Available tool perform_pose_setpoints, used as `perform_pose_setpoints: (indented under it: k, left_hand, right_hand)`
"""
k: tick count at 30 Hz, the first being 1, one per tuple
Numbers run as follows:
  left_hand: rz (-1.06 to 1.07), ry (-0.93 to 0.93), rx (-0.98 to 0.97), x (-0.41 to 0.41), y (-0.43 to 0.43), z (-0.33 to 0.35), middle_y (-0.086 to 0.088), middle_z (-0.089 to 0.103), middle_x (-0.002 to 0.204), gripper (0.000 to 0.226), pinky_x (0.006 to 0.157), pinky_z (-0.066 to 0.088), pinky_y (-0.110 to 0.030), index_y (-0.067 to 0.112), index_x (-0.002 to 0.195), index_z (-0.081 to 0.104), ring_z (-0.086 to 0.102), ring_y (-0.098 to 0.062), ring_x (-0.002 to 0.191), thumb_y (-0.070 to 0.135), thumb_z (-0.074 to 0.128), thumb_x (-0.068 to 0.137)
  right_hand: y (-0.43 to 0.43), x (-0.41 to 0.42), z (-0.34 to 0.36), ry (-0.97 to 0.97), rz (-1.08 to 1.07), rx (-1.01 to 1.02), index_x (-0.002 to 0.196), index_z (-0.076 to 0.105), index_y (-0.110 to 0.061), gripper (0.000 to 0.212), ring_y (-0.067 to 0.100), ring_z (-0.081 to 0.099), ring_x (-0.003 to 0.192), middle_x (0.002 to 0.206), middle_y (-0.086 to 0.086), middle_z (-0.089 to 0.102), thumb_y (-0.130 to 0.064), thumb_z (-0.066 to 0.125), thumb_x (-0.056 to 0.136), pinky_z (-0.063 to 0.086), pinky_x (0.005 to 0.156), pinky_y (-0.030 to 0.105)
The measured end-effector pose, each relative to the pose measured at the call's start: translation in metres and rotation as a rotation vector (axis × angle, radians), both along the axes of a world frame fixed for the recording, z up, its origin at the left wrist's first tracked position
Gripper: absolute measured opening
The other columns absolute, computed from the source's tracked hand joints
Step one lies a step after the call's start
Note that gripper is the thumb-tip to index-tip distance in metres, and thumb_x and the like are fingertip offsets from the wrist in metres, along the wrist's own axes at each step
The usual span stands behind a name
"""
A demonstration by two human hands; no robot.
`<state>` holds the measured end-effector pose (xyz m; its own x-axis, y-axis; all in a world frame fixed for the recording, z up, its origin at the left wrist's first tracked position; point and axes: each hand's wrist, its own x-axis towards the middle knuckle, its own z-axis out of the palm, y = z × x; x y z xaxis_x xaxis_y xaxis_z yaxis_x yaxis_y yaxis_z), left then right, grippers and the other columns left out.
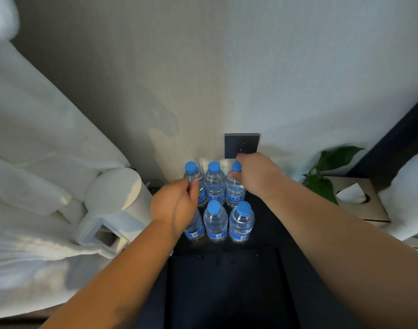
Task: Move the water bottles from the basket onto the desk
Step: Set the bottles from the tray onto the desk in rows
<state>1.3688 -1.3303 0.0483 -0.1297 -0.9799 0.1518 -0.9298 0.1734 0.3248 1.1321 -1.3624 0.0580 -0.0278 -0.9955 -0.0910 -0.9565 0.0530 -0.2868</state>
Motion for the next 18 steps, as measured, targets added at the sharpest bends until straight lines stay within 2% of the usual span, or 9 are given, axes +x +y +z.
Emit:
perform_pose_setpoints:
  k: [3,6,8,10,12,14,16,18]
  left_hand:
    - [-0.080,0.040,-0.059,0.005,0.010,-0.005,0.004,0.051,0.070,0.044,0.055,0.041,-0.032,0.019,0.069,0.052,0.050,-0.021,0.064,0.048,0.049,0.102]
    - [-0.125,0.026,-0.054,0.016,0.012,-0.008,0.006,0.053,0.076,0.035,0.059,0.036,-0.029,0.022,0.071,0.058,0.051,-0.018,0.070,0.046,0.060,0.097]
    - [-0.152,0.000,-0.037,0.024,0.011,-0.007,0.007,0.054,0.080,0.029,0.061,0.035,-0.028,0.025,0.078,0.061,0.051,-0.016,0.074,0.049,0.063,0.094]
    - [-0.190,-0.029,0.020,0.032,0.010,-0.005,0.008,0.056,0.086,0.026,0.062,0.038,-0.029,0.029,0.085,0.061,0.052,-0.016,0.076,0.053,0.066,0.090]
    - [-0.227,-0.046,0.107,0.039,0.009,-0.003,0.010,0.058,0.092,0.025,0.064,0.042,-0.029,0.033,0.092,0.061,0.055,-0.014,0.081,0.057,0.067,0.087]
    - [-0.250,0.021,0.225,0.044,0.007,0.001,0.014,0.061,0.092,0.025,0.064,0.043,-0.026,0.036,0.096,0.061,0.057,-0.007,0.080,0.057,0.071,0.086]
    - [-0.266,0.115,0.341,0.048,0.005,0.004,0.019,0.065,0.091,0.024,0.065,0.043,-0.019,0.039,0.100,0.062,0.060,-0.002,0.081,0.052,0.075,0.086]
    - [-0.285,0.161,0.375,0.051,0.004,0.005,0.019,0.068,0.093,0.024,0.069,0.048,-0.021,0.039,0.104,0.064,0.062,-0.001,0.083,0.045,0.078,0.086]
  right_hand:
    - [0.004,0.002,0.002,0.026,0.014,-0.004,0.125,0.059,-0.015,0.043,0.025,0.061,0.088,0.096,0.002,0.062,-0.051,0.060,0.101,0.047,0.069,0.036]
    - [0.013,0.003,0.001,0.005,0.032,-0.040,0.146,0.045,-0.025,0.046,0.027,0.064,0.088,0.106,0.006,0.069,-0.041,0.055,0.104,0.050,0.065,0.036]
    - [0.017,0.003,0.000,0.013,0.037,-0.028,0.145,0.045,-0.029,0.046,0.026,0.062,0.084,0.103,0.005,0.067,-0.028,0.056,0.101,0.048,0.063,0.035]
    - [0.018,0.003,0.000,0.034,0.027,-0.008,0.142,0.048,-0.025,0.044,0.025,0.060,0.082,0.096,0.004,0.061,-0.020,0.058,0.099,0.046,0.062,0.035]
    - [0.016,0.004,0.001,0.042,0.016,-0.004,0.138,0.049,-0.021,0.040,0.024,0.059,0.081,0.089,0.000,0.057,-0.017,0.060,0.100,0.046,0.062,0.035]
    - [0.013,0.003,0.000,0.031,0.005,-0.005,0.137,0.051,-0.017,0.037,0.019,0.054,0.078,0.082,-0.007,0.051,-0.019,0.060,0.102,0.044,0.062,0.034]
    - [0.011,0.003,0.002,0.019,-0.003,0.004,0.138,0.052,-0.015,0.036,0.019,0.053,0.081,0.090,-0.002,0.059,-0.027,0.059,0.105,0.045,0.066,0.034]
    - [0.010,0.005,0.005,0.019,-0.011,0.014,0.139,0.052,-0.013,0.041,0.024,0.059,0.090,0.108,0.008,0.066,-0.038,0.057,0.106,0.047,0.071,0.036]
